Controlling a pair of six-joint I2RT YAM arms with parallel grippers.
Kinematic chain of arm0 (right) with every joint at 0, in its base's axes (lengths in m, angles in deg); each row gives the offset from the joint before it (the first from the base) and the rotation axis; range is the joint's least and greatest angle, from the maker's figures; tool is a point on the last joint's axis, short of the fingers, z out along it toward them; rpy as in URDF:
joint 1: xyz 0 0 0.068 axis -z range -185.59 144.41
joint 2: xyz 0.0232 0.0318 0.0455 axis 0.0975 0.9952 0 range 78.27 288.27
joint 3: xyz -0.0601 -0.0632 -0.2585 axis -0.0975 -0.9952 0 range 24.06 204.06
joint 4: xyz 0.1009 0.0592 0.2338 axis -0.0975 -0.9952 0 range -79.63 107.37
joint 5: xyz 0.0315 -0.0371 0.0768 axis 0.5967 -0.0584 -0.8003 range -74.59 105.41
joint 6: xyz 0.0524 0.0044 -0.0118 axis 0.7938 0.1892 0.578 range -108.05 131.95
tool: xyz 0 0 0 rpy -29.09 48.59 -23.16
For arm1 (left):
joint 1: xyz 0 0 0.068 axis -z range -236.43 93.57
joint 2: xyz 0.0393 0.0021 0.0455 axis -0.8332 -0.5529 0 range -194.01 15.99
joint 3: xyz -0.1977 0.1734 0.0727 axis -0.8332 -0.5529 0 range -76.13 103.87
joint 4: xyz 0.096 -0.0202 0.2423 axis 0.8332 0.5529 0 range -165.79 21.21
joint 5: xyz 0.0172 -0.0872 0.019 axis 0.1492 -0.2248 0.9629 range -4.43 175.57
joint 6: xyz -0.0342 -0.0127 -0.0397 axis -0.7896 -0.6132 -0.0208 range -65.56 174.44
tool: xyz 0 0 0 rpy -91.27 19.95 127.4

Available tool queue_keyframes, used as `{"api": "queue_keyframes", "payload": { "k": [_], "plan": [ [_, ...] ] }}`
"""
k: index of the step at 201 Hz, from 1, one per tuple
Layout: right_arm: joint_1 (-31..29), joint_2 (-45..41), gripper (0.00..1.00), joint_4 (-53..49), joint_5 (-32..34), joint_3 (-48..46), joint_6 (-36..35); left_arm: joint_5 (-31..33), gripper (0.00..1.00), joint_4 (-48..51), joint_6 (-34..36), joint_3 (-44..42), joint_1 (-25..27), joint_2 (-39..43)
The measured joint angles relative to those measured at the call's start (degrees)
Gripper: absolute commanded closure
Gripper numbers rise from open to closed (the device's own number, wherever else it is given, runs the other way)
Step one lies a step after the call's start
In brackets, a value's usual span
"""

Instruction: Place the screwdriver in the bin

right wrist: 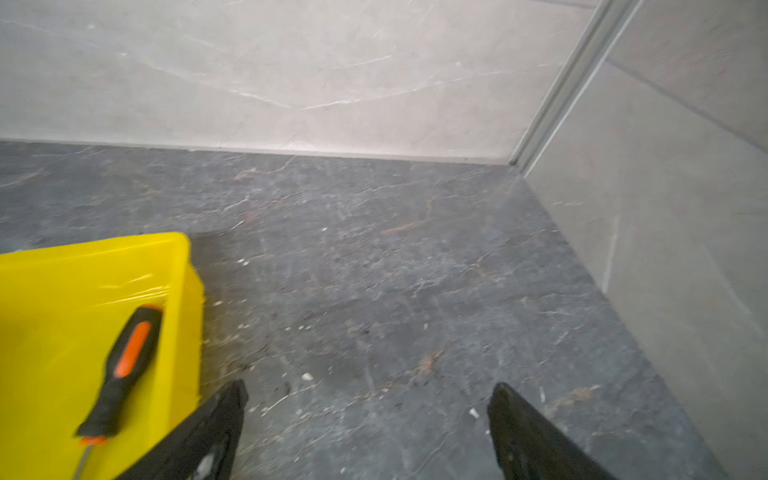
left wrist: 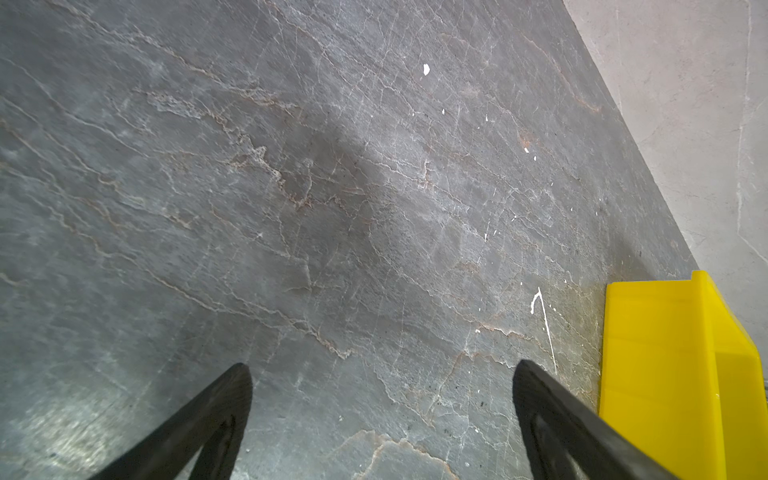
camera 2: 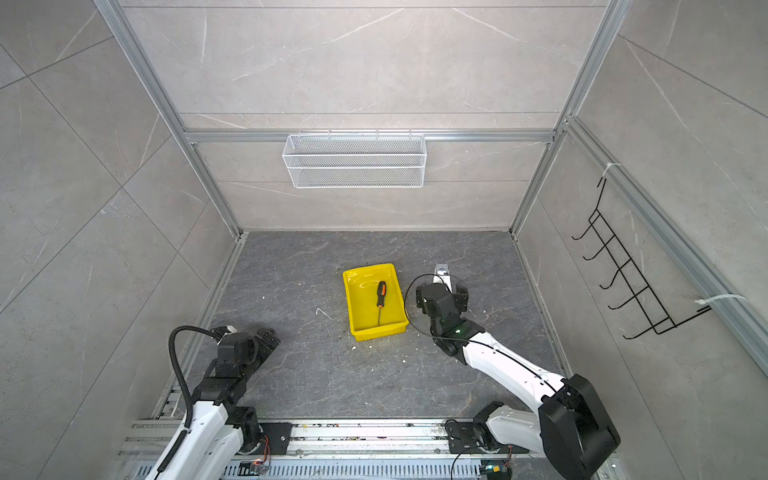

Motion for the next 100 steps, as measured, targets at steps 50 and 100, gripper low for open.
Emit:
{"api": "queue_keyframes", "payload": {
  "k": [50, 100],
  "plan": [
    [6.73, 8.09, 0.07, 8.33, 0.9, -5.11, -3.56, -0.02, 0.0, -0.37, 0.0, 0.0, 0.0, -0.79],
    [10.67, 16.02, 0.13, 12.31, -2.71, -5.27, -4.0, 0.0, 0.0, -0.66, 0.0, 0.0, 0.0, -1.2]
  ]
}}
